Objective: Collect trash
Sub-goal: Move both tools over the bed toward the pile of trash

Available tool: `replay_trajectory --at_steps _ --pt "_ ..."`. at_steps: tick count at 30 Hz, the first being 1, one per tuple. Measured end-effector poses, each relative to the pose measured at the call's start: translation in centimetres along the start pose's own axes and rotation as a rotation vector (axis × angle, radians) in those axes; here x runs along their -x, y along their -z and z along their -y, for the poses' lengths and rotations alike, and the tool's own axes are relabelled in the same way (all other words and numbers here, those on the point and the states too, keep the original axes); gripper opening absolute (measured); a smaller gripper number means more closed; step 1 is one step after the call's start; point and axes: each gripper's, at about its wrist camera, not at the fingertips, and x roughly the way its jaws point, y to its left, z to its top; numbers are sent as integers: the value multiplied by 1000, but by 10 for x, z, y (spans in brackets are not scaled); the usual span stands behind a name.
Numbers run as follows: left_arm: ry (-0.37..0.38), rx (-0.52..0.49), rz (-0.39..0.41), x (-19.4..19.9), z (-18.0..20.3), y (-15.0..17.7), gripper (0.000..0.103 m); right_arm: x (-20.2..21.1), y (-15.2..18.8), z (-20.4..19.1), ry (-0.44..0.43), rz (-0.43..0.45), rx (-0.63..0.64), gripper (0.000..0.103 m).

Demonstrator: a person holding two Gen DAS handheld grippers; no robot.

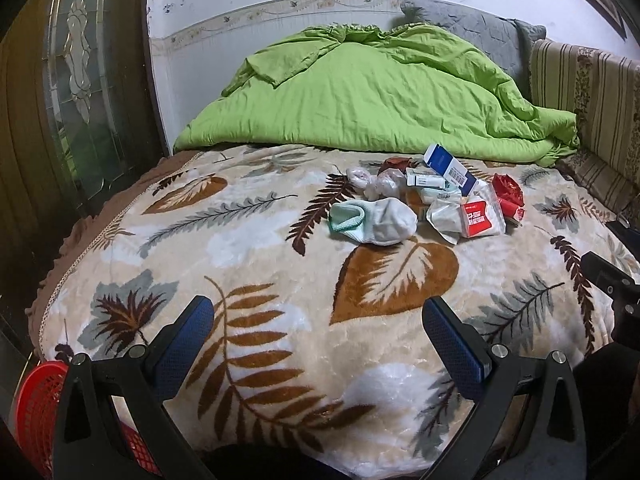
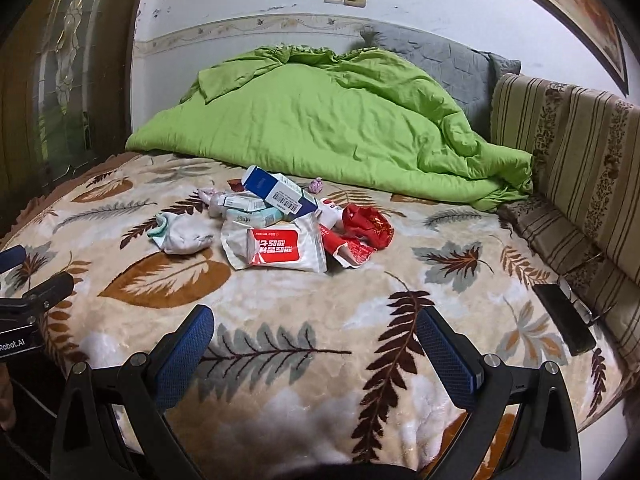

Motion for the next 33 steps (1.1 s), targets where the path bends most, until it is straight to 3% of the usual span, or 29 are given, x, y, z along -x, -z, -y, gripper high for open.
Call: replay_trajectory --at_steps 33 --pt "-4 14 -16 -6 -5 2 103 -4 2 8 -7 -20 -41 102"
